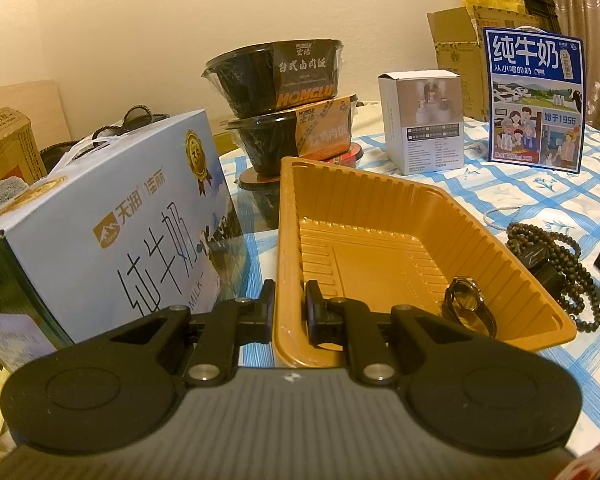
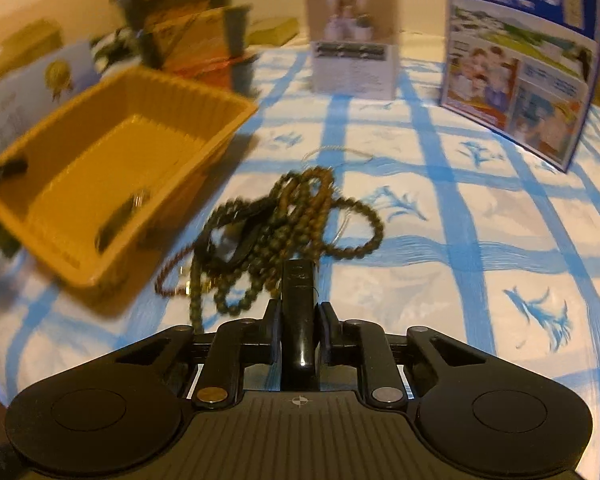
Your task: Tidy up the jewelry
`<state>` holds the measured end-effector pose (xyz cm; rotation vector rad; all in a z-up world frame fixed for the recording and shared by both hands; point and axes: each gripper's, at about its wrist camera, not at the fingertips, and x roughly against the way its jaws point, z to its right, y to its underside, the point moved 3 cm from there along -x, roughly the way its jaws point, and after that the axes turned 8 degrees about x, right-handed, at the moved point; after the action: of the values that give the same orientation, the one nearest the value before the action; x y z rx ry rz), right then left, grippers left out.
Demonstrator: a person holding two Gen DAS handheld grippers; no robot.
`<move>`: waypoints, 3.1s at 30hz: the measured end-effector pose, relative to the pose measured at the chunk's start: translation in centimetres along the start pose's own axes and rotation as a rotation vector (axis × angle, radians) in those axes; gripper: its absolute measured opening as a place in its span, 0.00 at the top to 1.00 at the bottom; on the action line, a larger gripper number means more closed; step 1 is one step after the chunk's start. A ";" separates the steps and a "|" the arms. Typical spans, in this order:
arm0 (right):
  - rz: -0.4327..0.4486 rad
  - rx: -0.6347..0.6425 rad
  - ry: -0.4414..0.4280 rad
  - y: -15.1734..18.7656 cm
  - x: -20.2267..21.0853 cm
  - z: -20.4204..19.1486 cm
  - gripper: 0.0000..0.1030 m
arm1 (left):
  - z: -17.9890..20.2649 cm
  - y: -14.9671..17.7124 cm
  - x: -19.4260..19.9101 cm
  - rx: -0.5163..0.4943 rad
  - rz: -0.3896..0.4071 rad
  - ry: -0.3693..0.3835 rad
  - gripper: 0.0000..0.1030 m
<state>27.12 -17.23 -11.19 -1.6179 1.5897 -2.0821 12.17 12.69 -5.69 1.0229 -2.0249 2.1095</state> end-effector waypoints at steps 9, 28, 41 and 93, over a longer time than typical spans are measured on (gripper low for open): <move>0.233 -0.110 -0.081 -3.8 3.5 -0.8 0.81 | 0.0 0.1 0.1 -0.003 0.001 -0.001 0.87; 0.162 0.001 -0.319 -6.3 -4.8 -13.0 0.81 | 0.2 -0.1 0.2 -0.010 0.005 0.005 0.87; 0.137 -0.016 -0.340 -5.6 -6.8 -14.4 0.75 | 0.2 -0.1 0.0 -0.006 -0.003 0.003 0.87; 0.143 -0.240 0.073 -0.9 0.7 0.3 0.60 | 0.2 0.1 0.0 0.002 -0.003 -0.002 0.87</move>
<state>27.48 -17.36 -10.06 -1.4549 1.9824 -1.9631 12.25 12.54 -5.78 1.0288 -2.0212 2.1103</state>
